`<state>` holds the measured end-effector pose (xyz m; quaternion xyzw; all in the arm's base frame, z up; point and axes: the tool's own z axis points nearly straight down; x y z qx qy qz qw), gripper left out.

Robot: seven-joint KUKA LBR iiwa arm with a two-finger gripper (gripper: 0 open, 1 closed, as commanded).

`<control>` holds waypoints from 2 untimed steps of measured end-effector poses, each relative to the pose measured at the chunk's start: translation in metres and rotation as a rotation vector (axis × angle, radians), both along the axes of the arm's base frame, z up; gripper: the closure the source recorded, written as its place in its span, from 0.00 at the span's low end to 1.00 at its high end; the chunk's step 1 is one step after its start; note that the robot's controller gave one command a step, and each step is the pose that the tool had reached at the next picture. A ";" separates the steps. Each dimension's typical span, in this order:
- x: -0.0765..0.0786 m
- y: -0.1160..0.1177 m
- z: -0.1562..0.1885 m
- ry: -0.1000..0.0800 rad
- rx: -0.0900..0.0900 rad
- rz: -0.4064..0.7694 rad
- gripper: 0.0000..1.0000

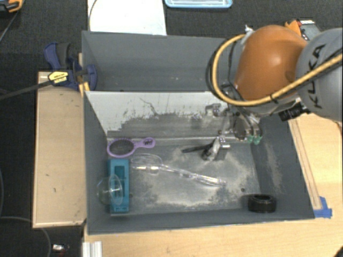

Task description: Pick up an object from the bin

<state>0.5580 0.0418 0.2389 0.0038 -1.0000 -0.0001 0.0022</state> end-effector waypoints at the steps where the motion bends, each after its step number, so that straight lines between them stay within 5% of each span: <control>1: 0.001 0.000 0.004 -0.008 0.001 -0.002 0.00; 2: -0.028 -0.049 0.012 -0.008 0.001 -0.110 0.00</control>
Offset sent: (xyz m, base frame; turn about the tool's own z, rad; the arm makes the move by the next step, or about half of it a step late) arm -0.0386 -0.0662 0.0145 0.1464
